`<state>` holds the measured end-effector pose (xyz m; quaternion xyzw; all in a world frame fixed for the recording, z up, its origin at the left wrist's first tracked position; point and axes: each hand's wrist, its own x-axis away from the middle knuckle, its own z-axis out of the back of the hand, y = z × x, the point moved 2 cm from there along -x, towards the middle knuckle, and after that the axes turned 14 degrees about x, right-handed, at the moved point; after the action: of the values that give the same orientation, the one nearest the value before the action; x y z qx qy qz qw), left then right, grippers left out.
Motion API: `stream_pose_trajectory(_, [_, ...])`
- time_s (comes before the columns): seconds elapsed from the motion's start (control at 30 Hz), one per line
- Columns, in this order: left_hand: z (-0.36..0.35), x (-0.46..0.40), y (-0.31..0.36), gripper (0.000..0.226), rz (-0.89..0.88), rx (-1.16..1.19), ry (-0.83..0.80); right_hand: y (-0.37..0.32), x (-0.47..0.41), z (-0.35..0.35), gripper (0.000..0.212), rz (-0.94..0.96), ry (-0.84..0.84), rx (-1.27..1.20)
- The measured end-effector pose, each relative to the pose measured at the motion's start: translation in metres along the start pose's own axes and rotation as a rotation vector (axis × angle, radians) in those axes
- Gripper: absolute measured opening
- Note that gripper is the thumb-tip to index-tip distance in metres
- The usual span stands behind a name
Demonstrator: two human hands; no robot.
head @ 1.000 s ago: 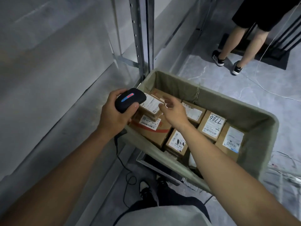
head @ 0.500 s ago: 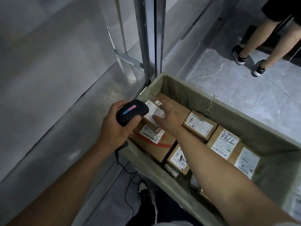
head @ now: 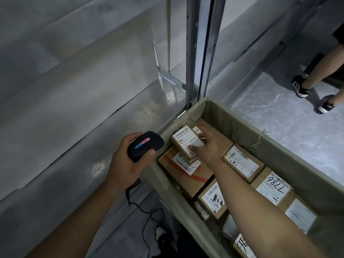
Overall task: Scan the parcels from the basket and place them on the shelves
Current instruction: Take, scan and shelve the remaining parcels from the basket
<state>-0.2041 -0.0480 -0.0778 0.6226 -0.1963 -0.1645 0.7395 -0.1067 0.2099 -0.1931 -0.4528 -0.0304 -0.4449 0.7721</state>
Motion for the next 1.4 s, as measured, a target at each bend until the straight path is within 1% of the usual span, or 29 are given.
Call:
stream_pose_trajectory(0.1, [0.013, 0.017, 0.002, 0.064, -0.005, 0.013, 0.043, 0.006, 0.015, -0.001, 0.063, 0.005, 0.048, -0.036])
stream_pose_trajectory(0.2, [0.025, 0.037, 0.008, 0.051, -0.012, 0.015, 0.075, 0.013, 0.035, 0.005, 0.056, 0.003, 0.106, -0.086])
stream_pose_trajectory(0.27, [0.038, 0.055, 0.011, 0.049, -0.021, 0.036, 0.102, 0.011, 0.057, 0.010, 0.054, 0.029, 0.143, -0.103])
stream_pose_trajectory(0.4, [0.070, 0.095, 0.014, 0.051, -0.047, 0.094, 0.166, -0.008, 0.114, 0.013, 0.066, 0.141, 0.170, -0.110])
stream_pose_trajectory(0.53, [0.106, 0.143, 0.023, 0.054, -0.071, 0.131, 0.220, -0.047, 0.182, 0.003, 0.067, 0.288, 0.111, -0.128])
stream_pose_trajectory(0.7, [0.161, 0.203, 0.027, 0.062, -0.102, 0.154, 0.340, -0.097, 0.252, -0.027, 0.062, 0.497, 0.036, -0.053])
stream_pose_trajectory(0.8, [0.188, 0.240, 0.035, 0.060, -0.125, 0.166, 0.408, -0.116, 0.285, -0.052, 0.066, 0.574, -0.039, -0.043])
stream_pose_trajectory(0.97, [0.232, 0.303, 0.044, 0.057, -0.178, 0.160, 0.519, -0.142, 0.336, -0.094, 0.065, 0.725, -0.192, 0.031])
stream_pose_trajectory(1.1, [0.268, 0.354, 0.047, 0.063, -0.217, 0.061, 0.581, -0.158, 0.367, -0.125, 0.066, 0.846, -0.271, 0.128])
stream_pose_trajectory(1.23, [0.297, 0.401, 0.056, 0.062, -0.232, -0.010, 0.579, -0.174, 0.392, -0.150, 0.064, 0.948, -0.403, 0.222])
stream_pose_trajectory(1.4, [0.319, 0.445, 0.064, 0.063, -0.237, -0.116, 0.594, -0.197, 0.419, -0.175, 0.062, 1.074, -0.498, 0.295])
